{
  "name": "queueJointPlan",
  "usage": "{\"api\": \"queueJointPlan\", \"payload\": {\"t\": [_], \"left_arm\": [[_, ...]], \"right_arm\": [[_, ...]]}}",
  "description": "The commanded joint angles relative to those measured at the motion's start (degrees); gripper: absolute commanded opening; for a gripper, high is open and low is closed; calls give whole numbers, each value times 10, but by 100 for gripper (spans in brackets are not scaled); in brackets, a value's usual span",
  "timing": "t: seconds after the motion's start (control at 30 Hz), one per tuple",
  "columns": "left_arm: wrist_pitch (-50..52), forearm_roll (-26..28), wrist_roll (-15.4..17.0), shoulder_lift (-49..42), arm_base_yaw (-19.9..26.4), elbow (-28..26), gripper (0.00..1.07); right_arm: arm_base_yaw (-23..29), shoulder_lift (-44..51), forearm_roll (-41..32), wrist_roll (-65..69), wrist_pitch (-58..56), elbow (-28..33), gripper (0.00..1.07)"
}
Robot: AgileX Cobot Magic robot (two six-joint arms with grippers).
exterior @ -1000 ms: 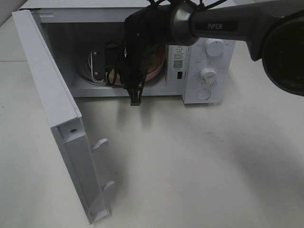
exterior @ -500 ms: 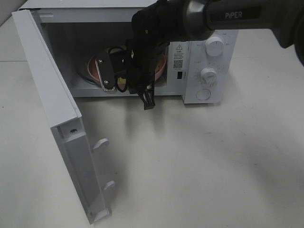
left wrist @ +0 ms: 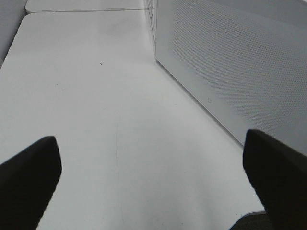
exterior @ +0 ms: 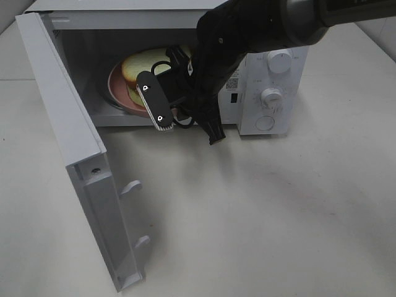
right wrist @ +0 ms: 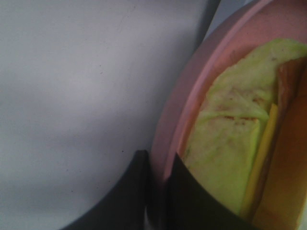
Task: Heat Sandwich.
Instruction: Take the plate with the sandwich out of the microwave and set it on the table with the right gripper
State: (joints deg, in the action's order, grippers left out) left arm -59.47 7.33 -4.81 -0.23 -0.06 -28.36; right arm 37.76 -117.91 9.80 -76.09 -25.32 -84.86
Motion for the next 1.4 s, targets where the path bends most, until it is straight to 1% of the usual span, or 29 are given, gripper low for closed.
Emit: {"api": "queueJointPlan", "payload": {"t": [0.03,0.1,0.13,0.23,0.27,0.37,0.4,0.43,0.53,0.57,0.6,0.7,0.73,0.77,0.93,1.0,1.2,1.33,1.37,1.4], "left_arm": [[1,2,4,-17,1,2,98],[1,2,4,-17,1,2,98],[1,2,4,-17,1,2,98],[1,2,4,-17,1,2,98],[1,2,4,-17,1,2,98],[1,2,4,-17,1,2,98],[1,2,4,-17,1,2,98],[1,2,4,-17,1,2,98],[1,2,4,-17,1,2,98],[1,2,4,-17,1,2,98],[1,2,4,-17,1,2,98],[1,2,4,-17,1,2,98],[1,2,4,-17,1,2,98],[1,2,4,-17,1,2,98],[1,2,4,-17,1,2,98],[1,2,4,-17,1,2,98],[1,2,4,-17,1,2,98],[1,2,4,-17,1,2,98],[1,2,4,-17,1,2,98],[1,2,4,-17,1,2,98]], "right_arm": [[-1,33,-26,-46,15,26,0],[-1,39,-37,-61,15,34,0],[-1,53,-60,-87,16,53,0],[-1,73,-91,-127,18,83,0],[-1,73,-91,-127,18,83,0],[-1,107,-113,-158,40,124,0],[-1,124,-121,-164,53,147,0],[-1,124,-121,-164,53,147,0],[-1,152,-121,-164,62,182,0],[-1,168,-121,-163,62,205,0],[-1,168,-121,-163,62,205,0],[-1,195,-121,-163,62,237,0],[-1,214,-121,-163,62,258,0],[-1,214,-121,-163,62,258,0],[-1,268,-121,-157,60,317,0],[-1,275,-121,-156,58,324,0],[-1,344,-120,-142,53,378,0],[-1,371,-120,-142,44,397,0],[-1,389,-120,-139,41,413,0],[-1,389,-120,-139,41,413,0]]}}
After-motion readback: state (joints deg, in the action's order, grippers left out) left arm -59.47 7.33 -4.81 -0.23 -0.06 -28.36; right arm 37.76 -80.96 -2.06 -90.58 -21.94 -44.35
